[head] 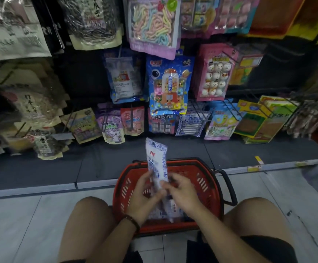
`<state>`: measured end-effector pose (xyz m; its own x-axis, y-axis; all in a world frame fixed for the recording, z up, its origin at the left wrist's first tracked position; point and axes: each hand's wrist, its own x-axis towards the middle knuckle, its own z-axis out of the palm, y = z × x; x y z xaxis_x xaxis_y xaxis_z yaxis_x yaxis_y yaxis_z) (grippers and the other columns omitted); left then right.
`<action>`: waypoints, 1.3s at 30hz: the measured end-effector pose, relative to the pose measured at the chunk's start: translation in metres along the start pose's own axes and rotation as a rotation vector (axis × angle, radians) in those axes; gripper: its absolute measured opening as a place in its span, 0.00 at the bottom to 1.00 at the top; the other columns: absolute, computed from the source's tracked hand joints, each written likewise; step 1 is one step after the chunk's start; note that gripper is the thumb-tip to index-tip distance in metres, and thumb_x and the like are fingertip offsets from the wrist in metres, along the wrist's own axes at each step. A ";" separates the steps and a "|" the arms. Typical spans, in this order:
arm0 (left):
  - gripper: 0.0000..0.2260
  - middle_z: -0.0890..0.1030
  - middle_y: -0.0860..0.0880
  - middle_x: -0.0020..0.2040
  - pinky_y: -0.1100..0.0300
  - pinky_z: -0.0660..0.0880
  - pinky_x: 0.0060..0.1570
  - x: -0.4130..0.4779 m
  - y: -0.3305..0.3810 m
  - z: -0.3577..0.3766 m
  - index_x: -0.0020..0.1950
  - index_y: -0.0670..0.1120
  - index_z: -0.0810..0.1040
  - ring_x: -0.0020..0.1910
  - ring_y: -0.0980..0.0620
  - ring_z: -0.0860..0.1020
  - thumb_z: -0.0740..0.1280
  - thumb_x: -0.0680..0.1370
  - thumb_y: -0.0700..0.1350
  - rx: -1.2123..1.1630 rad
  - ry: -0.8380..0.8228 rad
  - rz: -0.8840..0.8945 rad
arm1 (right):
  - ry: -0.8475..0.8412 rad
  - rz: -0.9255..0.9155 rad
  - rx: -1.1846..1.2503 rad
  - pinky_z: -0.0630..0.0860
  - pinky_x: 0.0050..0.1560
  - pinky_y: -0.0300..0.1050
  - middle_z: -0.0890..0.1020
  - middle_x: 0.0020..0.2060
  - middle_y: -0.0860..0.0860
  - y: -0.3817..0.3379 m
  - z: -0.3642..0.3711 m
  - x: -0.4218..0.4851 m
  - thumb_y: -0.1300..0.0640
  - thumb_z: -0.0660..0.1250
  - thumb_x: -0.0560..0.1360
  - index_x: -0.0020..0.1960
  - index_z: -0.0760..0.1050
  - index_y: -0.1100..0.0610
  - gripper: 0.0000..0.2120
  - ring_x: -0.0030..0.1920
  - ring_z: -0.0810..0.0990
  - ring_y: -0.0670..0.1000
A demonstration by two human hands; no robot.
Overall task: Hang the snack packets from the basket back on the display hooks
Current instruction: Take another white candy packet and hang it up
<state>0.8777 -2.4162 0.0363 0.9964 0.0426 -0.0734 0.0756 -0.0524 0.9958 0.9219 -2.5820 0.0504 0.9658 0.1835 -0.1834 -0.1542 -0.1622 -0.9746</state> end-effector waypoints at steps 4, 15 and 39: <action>0.22 0.84 0.55 0.63 0.63 0.80 0.57 0.003 -0.003 0.002 0.69 0.54 0.75 0.63 0.54 0.82 0.77 0.77 0.46 -0.143 0.079 -0.007 | -0.135 -0.068 -0.121 0.78 0.62 0.35 0.86 0.57 0.40 0.006 0.010 -0.007 0.59 0.69 0.83 0.58 0.85 0.39 0.15 0.60 0.84 0.40; 0.12 0.86 0.45 0.60 0.50 0.82 0.56 0.009 0.003 0.002 0.65 0.46 0.81 0.61 0.43 0.84 0.68 0.82 0.44 -0.291 0.153 -0.207 | 0.113 0.058 0.024 0.79 0.62 0.50 0.89 0.54 0.45 0.012 -0.050 0.029 0.56 0.77 0.78 0.57 0.85 0.46 0.09 0.59 0.85 0.47; 0.14 0.84 0.46 0.60 0.43 0.76 0.61 0.176 0.051 0.114 0.60 0.47 0.83 0.63 0.41 0.80 0.71 0.81 0.54 0.408 0.285 -0.082 | 0.453 -0.101 0.047 0.84 0.55 0.63 0.88 0.42 0.48 0.032 -0.169 0.141 0.36 0.77 0.71 0.49 0.84 0.48 0.17 0.46 0.87 0.50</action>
<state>1.0614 -2.5253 0.0681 0.9406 0.3310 -0.0760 0.2193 -0.4211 0.8801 1.0887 -2.7255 0.0154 0.9687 -0.2473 -0.0228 -0.0539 -0.1196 -0.9914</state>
